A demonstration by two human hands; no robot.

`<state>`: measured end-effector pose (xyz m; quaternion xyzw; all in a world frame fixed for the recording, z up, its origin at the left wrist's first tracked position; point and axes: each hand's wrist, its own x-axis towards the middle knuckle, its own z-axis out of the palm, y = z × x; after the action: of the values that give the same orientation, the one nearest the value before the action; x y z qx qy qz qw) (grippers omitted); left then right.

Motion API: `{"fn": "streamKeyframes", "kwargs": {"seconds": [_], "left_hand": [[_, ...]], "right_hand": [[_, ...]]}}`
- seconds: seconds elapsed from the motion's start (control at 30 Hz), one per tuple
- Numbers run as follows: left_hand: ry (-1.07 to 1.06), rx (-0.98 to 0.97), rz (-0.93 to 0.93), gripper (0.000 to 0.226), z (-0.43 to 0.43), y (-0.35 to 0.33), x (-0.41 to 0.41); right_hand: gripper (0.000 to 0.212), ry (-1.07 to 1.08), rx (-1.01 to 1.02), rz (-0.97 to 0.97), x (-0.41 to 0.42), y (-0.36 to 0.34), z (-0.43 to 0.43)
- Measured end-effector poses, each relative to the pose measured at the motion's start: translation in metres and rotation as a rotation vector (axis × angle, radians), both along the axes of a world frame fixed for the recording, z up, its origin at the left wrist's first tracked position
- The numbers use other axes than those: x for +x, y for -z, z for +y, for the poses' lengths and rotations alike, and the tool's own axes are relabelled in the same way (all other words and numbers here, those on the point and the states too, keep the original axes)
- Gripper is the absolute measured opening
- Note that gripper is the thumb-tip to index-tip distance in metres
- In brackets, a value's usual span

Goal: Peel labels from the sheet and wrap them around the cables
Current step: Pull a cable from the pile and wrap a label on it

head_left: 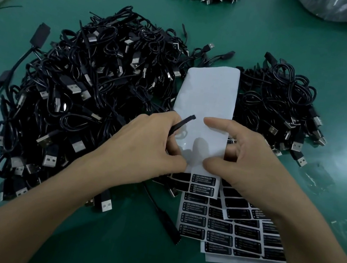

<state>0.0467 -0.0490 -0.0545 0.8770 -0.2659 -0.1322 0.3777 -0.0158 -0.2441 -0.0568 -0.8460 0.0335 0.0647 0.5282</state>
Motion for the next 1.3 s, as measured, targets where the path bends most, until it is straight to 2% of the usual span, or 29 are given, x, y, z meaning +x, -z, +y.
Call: {"fn": "streamKeyframes", "kwargs": {"seconds": [0.2,0.4,0.5,0.63,0.77,0.87,0.93,0.97,1.07,1.13,1.2,1.3], "left_hand": [[-0.139,-0.143,0.078,0.038,0.002,-0.003,0.005],[-0.199,-0.269,0.155,0.043,0.002,0.000,0.010],[-0.208,-0.313,0.168,0.047,0.002,0.001,0.012],[-0.205,-0.357,0.180,0.049,0.001,-0.001,0.012],[-0.207,-0.372,0.193,0.049,0.000,-0.002,0.012],[-0.182,-0.365,0.191,0.049,0.000,-0.002,0.010],[-0.192,-0.333,0.189,0.046,0.000,-0.003,0.010],[-0.200,-0.327,0.201,0.051,-0.001,-0.003,0.012],[-0.240,-0.435,0.264,0.038,-0.005,-0.003,0.015],[-0.212,-0.406,0.226,0.030,-0.003,-0.002,0.013],[-0.150,-0.379,0.172,0.028,-0.001,0.000,0.010],[-0.073,-0.429,0.119,0.019,-0.001,-0.001,0.007]], "right_hand": [[0.050,0.131,-0.440,-0.105,-0.005,-0.007,-0.007],[0.022,0.074,-0.346,-0.349,-0.007,-0.011,0.010],[0.018,0.050,-0.439,-0.444,-0.009,-0.009,0.025],[0.017,0.072,-0.521,-0.485,-0.008,-0.002,0.033],[0.007,0.139,-0.558,-0.528,-0.007,0.002,0.036],[0.007,0.185,-0.550,-0.491,-0.006,0.002,0.036],[0.011,0.237,-0.447,-0.418,-0.005,0.002,0.032],[0.012,0.273,-0.325,-0.380,-0.003,0.002,0.029],[0.013,0.351,0.221,-0.275,0.000,-0.005,0.025],[0.010,0.361,0.483,-0.168,0.001,-0.008,0.025],[0.005,0.350,0.633,-0.085,0.001,-0.011,0.025],[0.016,0.315,0.752,-0.029,0.002,-0.013,0.026]]}}
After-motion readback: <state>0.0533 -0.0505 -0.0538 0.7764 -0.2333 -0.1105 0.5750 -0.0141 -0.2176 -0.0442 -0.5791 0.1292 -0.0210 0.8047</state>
